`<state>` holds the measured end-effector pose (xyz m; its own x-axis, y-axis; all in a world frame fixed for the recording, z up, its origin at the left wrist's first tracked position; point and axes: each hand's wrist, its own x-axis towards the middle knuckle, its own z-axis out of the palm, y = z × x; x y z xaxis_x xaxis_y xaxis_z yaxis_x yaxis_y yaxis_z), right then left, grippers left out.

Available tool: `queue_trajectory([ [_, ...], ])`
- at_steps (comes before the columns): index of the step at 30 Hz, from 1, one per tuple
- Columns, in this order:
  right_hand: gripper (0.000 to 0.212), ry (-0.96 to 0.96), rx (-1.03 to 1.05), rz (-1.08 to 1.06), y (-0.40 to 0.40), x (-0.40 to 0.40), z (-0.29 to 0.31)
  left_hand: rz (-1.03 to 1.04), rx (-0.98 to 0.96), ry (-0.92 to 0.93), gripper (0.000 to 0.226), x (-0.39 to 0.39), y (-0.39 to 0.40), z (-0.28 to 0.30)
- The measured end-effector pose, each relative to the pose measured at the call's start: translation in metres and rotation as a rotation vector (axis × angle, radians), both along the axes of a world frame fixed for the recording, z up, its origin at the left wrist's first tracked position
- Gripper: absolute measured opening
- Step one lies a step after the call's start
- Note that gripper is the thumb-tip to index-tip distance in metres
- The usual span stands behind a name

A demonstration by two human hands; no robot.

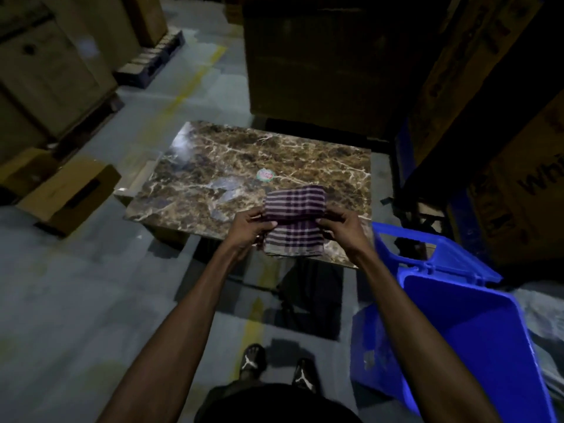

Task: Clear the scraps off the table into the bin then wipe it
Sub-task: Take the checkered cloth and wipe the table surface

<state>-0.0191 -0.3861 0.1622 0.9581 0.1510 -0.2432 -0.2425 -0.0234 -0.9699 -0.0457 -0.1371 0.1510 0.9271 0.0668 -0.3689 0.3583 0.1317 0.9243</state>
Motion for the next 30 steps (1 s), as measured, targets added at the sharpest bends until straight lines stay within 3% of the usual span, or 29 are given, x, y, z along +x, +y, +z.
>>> queue_trajectory([
  [6, 0.025, -0.218, -0.132, 0.238, 0.069, 0.003, 0.022, 0.252, 0.042, -0.117, 0.024, -0.045, 0.056, -0.004],
  [9, 0.03, -0.329, -0.143, 0.379, 0.121, 0.004, 0.036, 0.406, -0.028, -0.082, 0.051, -0.06, 0.092, 0.003],
  [14, 0.037, -0.252, -0.072, 0.465, 0.22, 0.013, 0.046, 0.588, -0.143, -0.044, 0.054, -0.08, 0.172, -0.002],
  [18, 0.01, -0.294, -0.173, 0.564, 0.308, 0.018, 0.035, 0.567, 0.004, -0.084, 0.03, -0.08, 0.239, 0.002],
  [23, 0.031, -0.36, -0.216, 0.631, 0.402, 0.03, 0.024, 0.272, 0.17, -0.02, 0.061, -0.078, 0.319, -0.012],
  [27, 0.058, -0.395, -0.229, 0.667, 0.462, 0.047, 0.001, 0.202, 0.34, -0.076, 0.021, -0.058, 0.367, -0.022],
  [30, 0.061, -0.161, -0.295, 0.612, 0.5, 0.068, -0.013, 0.33, 0.251, -0.052, 0.016, -0.04, 0.397, -0.034],
])
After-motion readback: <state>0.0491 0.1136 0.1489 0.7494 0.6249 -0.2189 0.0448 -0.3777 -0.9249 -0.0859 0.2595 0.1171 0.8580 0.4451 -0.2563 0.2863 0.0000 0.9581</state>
